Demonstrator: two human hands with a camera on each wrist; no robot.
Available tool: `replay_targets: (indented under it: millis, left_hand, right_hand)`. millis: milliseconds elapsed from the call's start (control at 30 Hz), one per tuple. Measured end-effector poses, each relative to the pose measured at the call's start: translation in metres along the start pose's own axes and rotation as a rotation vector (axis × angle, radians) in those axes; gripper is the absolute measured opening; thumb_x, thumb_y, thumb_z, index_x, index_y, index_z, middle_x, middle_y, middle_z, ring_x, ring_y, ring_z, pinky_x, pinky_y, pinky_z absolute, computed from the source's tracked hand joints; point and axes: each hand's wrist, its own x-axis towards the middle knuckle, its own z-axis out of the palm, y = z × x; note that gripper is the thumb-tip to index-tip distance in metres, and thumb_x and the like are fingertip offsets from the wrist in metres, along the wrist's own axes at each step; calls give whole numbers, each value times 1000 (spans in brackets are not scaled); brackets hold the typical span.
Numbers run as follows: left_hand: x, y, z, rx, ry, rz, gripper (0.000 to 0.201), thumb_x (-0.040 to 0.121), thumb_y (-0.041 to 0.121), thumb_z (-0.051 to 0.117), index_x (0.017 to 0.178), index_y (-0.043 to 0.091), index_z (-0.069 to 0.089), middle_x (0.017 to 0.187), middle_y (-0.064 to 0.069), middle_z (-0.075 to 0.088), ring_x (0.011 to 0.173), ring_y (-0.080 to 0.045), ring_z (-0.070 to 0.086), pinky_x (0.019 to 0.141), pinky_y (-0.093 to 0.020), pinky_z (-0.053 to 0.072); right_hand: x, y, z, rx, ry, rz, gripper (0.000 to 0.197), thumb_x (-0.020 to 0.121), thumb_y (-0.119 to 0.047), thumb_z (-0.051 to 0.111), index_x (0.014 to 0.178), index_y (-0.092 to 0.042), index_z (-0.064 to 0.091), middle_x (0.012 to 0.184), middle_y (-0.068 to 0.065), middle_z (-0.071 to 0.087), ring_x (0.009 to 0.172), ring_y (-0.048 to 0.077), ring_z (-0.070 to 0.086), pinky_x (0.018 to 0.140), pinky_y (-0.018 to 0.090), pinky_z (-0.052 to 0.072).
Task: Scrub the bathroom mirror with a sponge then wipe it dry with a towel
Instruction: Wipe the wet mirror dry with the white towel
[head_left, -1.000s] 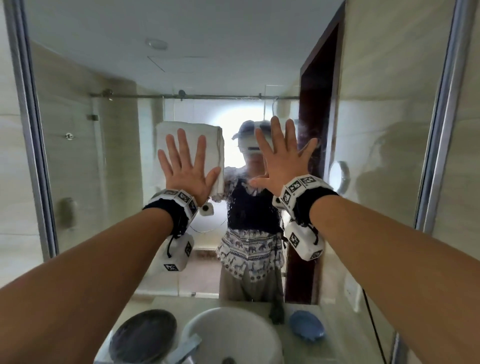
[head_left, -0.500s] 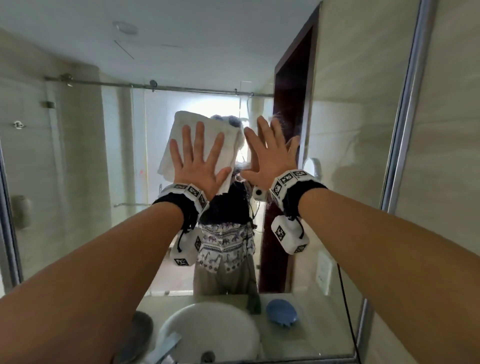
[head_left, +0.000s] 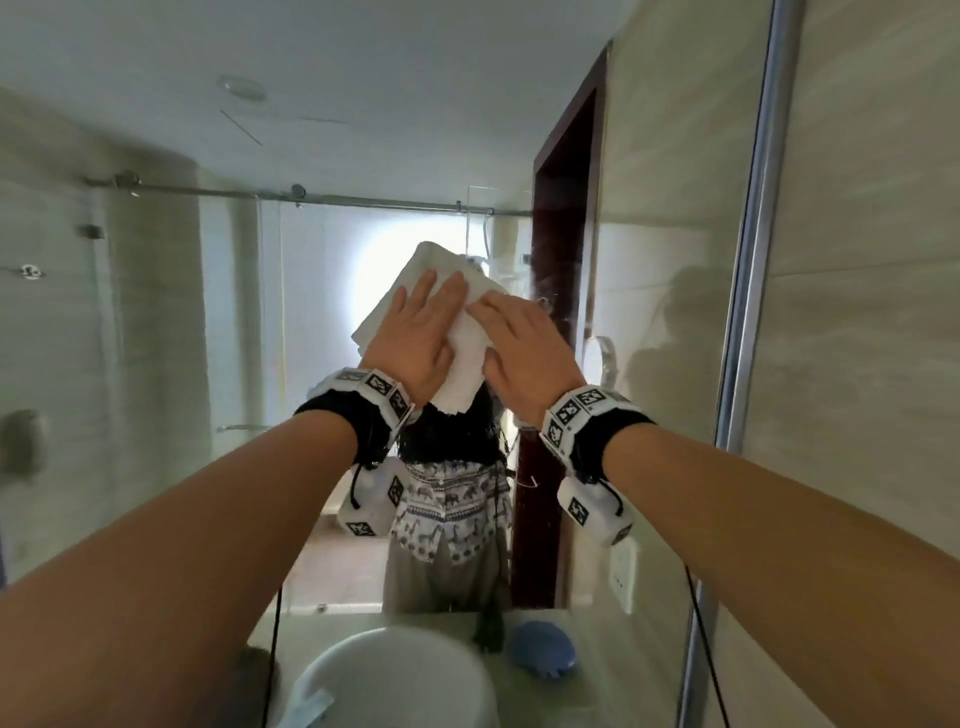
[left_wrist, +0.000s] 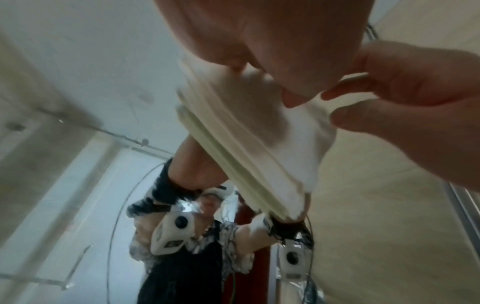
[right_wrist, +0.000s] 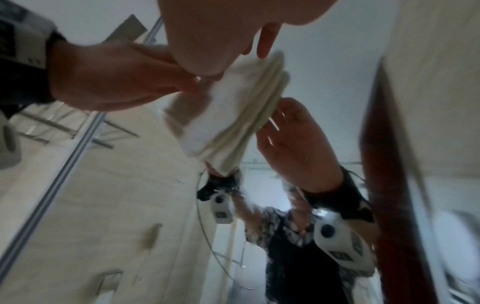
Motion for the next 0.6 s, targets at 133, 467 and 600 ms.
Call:
replay_targets:
  millis: [133,467,600]
  left_hand:
    - [-24,-14,-46,-155,29,-137,70,85,17,46,153,16,28,154,-6,36,138,-24,36,112,-37,33]
    - [-97,-106,-46,211,-23,-949,150,55,71,81,154,18,-19,160,-17,-23,148,-40,-15,118,-60,6]
    - [-92,-111,-33,150,-30,-917,159,47,73,83,152,20,-25,158,-19,-27,147,-42,-17,118,-62,6]
  right_hand:
    - [27,-45,18,-55,-77,-10,52,97,-34,45,146,-19,38,149,7,37,130,31,36,107,46,33]
    - [26,-40,63,-173,-68,288,63,102,-48,23,153,-34,-11,162,3,-17,147,35,-16,120,53,5]
    - [22,-15,53,-136,14,530,60,103,-43,17,154,-30,-10,161,10,-16,146,40,-13,120,55,6]
